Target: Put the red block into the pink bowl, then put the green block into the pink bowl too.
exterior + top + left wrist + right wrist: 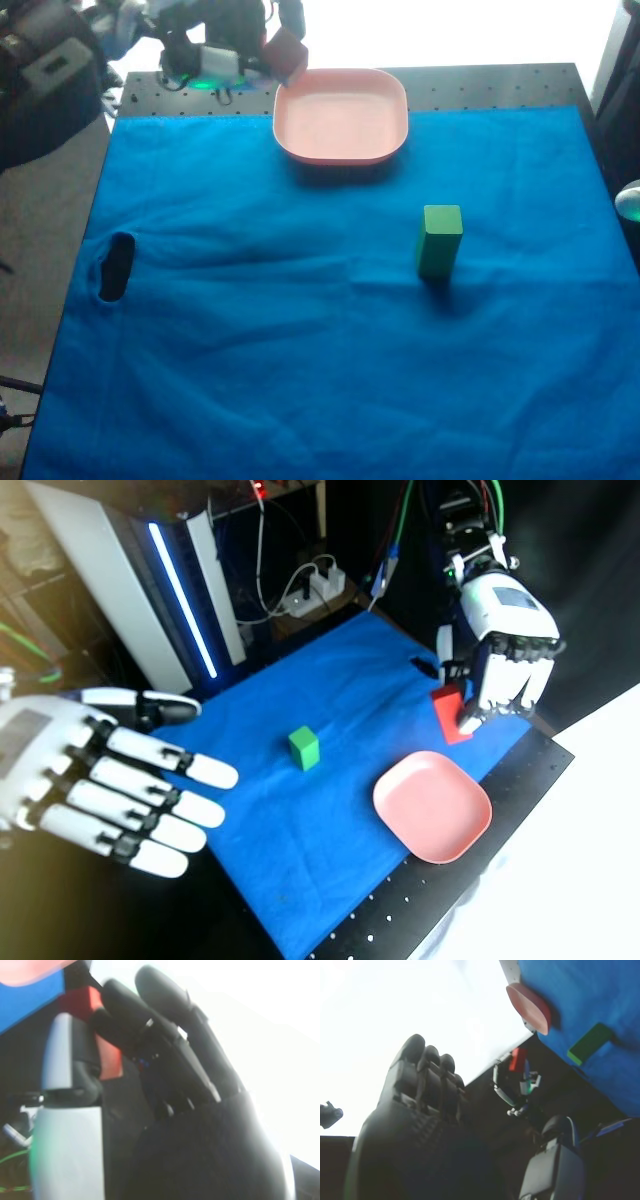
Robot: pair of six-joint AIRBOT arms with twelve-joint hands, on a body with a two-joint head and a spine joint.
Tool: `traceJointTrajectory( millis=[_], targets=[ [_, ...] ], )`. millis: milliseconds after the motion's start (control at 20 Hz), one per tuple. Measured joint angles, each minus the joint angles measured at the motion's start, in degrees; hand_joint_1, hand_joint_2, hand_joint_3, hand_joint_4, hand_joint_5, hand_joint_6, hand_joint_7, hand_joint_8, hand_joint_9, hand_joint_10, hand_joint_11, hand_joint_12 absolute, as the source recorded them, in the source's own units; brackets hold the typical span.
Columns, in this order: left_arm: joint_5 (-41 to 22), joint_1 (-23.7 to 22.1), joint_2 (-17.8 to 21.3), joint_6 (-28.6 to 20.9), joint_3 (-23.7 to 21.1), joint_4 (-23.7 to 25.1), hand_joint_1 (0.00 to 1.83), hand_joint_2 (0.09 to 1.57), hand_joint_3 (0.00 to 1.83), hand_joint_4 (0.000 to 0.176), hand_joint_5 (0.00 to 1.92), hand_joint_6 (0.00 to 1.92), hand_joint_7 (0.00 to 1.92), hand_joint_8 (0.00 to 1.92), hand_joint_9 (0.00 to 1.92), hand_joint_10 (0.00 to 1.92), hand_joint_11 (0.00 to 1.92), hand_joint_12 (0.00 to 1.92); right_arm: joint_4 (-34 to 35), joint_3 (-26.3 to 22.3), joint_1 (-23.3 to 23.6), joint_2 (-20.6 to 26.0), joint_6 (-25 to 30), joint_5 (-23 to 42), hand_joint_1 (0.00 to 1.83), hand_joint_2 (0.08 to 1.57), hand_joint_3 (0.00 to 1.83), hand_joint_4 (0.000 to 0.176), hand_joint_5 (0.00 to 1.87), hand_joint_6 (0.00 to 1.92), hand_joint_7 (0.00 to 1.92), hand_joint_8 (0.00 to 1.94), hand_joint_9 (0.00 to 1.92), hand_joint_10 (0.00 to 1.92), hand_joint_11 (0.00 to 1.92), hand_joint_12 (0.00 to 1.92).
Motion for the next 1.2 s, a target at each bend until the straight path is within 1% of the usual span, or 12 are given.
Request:
traceJointTrajectory(
  millis=[50, 200, 250, 300, 350, 500, 600, 650, 800, 1000, 1050, 1200],
  targets=[
    [0.4, 0.0, -1.1, 0.0, 1.0, 0.0, 1.26, 1.07, 0.00, 0.000, 0.98, 0.87, 1.17, 0.81, 1.42, 0.21, 1.04, 1.24, -0.4, 0.4, 0.0, -0.4, 0.3, -0.1, 0.41, 0.80, 0.01, 0.000, 0.10, 0.00, 0.32, 0.01, 0.25, 0.01, 0.00, 0.63],
    [1.4, -0.2, -3.8, 0.0, 3.3, 0.1, 1.24, 1.07, 0.00, 0.000, 1.04, 0.82, 1.11, 0.86, 1.31, 0.25, 0.92, 1.30, -0.9, 1.2, 0.1, -1.3, 1.3, -0.1, 0.43, 0.81, 0.00, 0.006, 0.11, 0.00, 0.31, 0.00, 0.25, 0.00, 0.00, 0.64],
    [1.5, -0.2, -4.7, 0.0, 4.2, 0.1, 1.26, 1.05, 0.01, 0.000, 1.05, 0.75, 1.16, 0.84, 1.29, 0.50, 0.96, 1.36, -1.2, 1.5, 0.7, -1.7, 1.5, -0.3, 0.42, 0.79, 0.00, 0.010, 0.11, 0.00, 0.32, 0.00, 0.25, 0.00, 0.00, 0.63],
    [1.6, -0.2, -5.9, -0.3, 5.6, 0.1, 1.27, 1.06, 0.00, 0.000, 1.01, 0.79, 1.19, 0.81, 1.31, 0.58, 1.02, 1.33, -1.6, 2.0, 1.3, -2.3, 1.5, -0.2, 0.43, 0.79, 0.00, 0.000, 0.12, 0.00, 0.32, 0.00, 0.26, 0.00, 0.00, 0.65],
    [1.7, -0.3, -6.9, -1.9, 6.7, 0.1, 1.27, 1.07, 0.00, 0.000, 1.00, 0.78, 1.17, 0.86, 1.30, 0.66, 1.06, 1.34, -2.0, 2.1, 1.8, -2.5, 1.6, -0.1, 0.44, 0.78, 0.00, 0.010, 0.12, 0.00, 0.32, 0.00, 0.26, 0.00, 0.00, 0.62],
    [1.9, -0.4, -8.9, -5.4, 10.0, 1.0, 1.25, 1.08, 0.00, 0.000, 1.00, 0.82, 1.13, 0.89, 1.24, 0.64, 1.04, 1.26, -3.5, 2.4, 2.7, -3.1, 1.6, 0.0, 0.44, 0.79, 0.00, 0.018, 0.12, 0.00, 0.32, 0.00, 0.23, 0.00, 0.00, 0.59],
    [2.4, -0.4, -9.1, -5.6, 10.6, 1.1, 1.24, 1.08, 0.00, 0.000, 1.01, 0.84, 1.11, 0.90, 1.20, 0.61, 0.99, 1.23, -3.8, 2.4, 3.0, -3.2, 1.6, -0.2, 0.46, 0.80, 0.00, 0.000, 0.11, 0.00, 0.31, 0.00, 0.22, 0.00, 0.00, 0.56],
    [2.7, -0.4, -9.3, -5.6, 11.0, 1.0, 1.25, 1.08, 0.00, 0.000, 1.03, 0.78, 1.10, 0.94, 1.19, 0.64, 0.98, 1.27, -3.8, 2.4, 3.3, -3.2, 1.6, -0.1, 0.45, 0.80, 0.00, 0.009, 0.11, 0.00, 0.30, 0.00, 0.22, 0.00, 0.00, 0.55],
    [3.6, -0.2, -9.6, -5.6, 11.4, 1.1, 1.26, 1.08, 0.00, 0.000, 1.05, 0.70, 1.07, 1.04, 1.07, 1.01, 0.94, 1.49, -4.1, 2.4, 3.3, -3.4, 1.6, -0.2, 0.48, 0.79, 0.00, 0.013, 0.11, 0.00, 0.29, 0.00, 0.22, 0.00, 0.00, 0.54],
    [4.2, 0.1, -9.9, -5.7, 11.8, 1.0, 1.26, 1.08, 0.00, 0.000, 1.02, 0.75, 1.09, 1.01, 1.09, 0.90, 0.91, 1.40, -4.5, 2.5, 3.8, -3.5, 1.6, -0.2, 0.46, 0.79, 0.00, 0.000, 0.12, 0.00, 0.31, 0.00, 0.25, 0.01, 0.00, 0.55],
    [4.0, 0.4, -10.0, -6.1, 12.0, 0.9, 1.27, 1.07, 0.00, 0.000, 1.02, 0.76, 1.12, 0.95, 1.14, 0.83, 0.95, 1.31, -4.8, 2.5, 4.1, -3.5, 1.6, -0.4, 0.48, 0.77, 0.00, 0.019, 0.12, 0.00, 0.32, 0.00, 0.24, 0.00, 0.00, 0.49],
    [3.9, 1.8, -10.9, -9.4, 13.9, 1.0, 1.27, 1.06, 0.00, 0.000, 1.02, 0.78, 1.18, 0.83, 1.20, 0.66, 0.98, 1.19, -5.0, 2.6, 4.6, -3.6, 1.6, -0.6, 0.47, 0.78, 0.00, 0.013, 0.11, 0.00, 0.32, 0.00, 0.23, 0.00, 0.00, 0.52]
  ],
)
